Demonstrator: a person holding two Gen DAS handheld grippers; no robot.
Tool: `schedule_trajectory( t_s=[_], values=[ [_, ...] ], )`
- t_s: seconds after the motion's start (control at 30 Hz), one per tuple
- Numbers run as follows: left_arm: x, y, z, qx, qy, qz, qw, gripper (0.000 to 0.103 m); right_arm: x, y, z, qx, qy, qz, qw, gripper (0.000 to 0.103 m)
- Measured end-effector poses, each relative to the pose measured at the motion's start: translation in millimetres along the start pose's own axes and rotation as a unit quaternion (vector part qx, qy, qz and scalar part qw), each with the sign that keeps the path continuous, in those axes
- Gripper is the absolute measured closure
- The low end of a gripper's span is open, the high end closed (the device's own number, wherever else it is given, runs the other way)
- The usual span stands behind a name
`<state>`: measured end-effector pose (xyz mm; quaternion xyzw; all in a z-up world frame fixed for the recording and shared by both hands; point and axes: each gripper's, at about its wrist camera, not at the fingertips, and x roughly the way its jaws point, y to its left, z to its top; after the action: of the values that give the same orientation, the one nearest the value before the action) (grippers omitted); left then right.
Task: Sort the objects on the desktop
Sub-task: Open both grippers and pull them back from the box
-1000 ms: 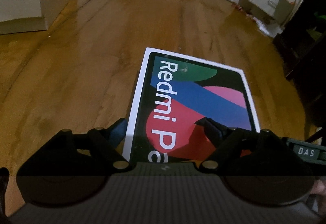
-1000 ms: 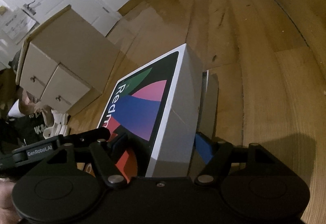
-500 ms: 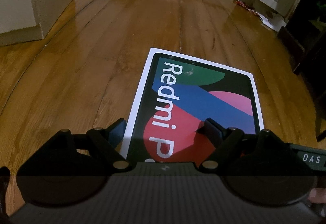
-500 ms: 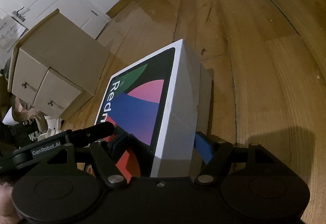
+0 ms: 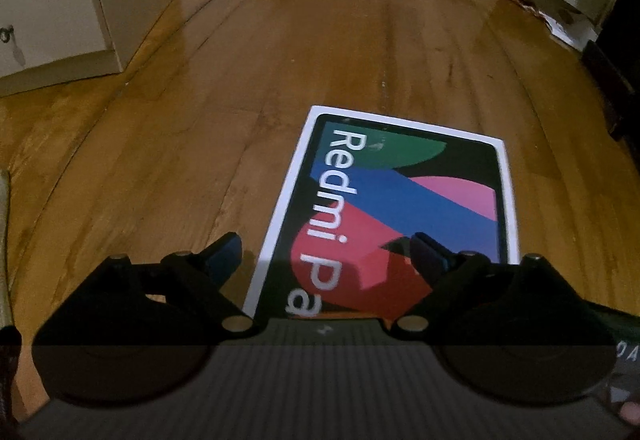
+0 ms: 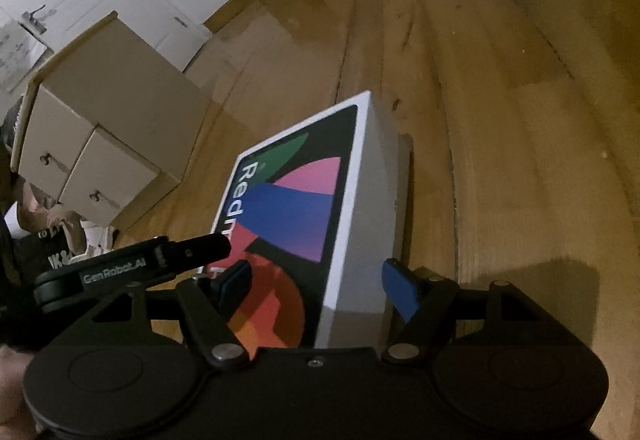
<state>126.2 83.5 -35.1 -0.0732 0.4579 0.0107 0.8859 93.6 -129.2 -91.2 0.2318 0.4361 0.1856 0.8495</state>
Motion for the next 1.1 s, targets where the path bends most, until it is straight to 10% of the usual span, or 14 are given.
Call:
schedule_trajectory(
  t_s=[0.47, 1.1],
  values=[
    [-64, -49, -9, 0.069, -0.02, 0.02, 0.9972, 0.008, -34, 50, -25, -0.096, 0.028, -0.058, 0.993, 0.025],
    [-63, -11, -42, 0.019, 0.012, 0.069, 0.9973, 0.008, -16, 34, -49, -0.116, 0.054, -0.135, 0.983, 0.034]
  ],
)
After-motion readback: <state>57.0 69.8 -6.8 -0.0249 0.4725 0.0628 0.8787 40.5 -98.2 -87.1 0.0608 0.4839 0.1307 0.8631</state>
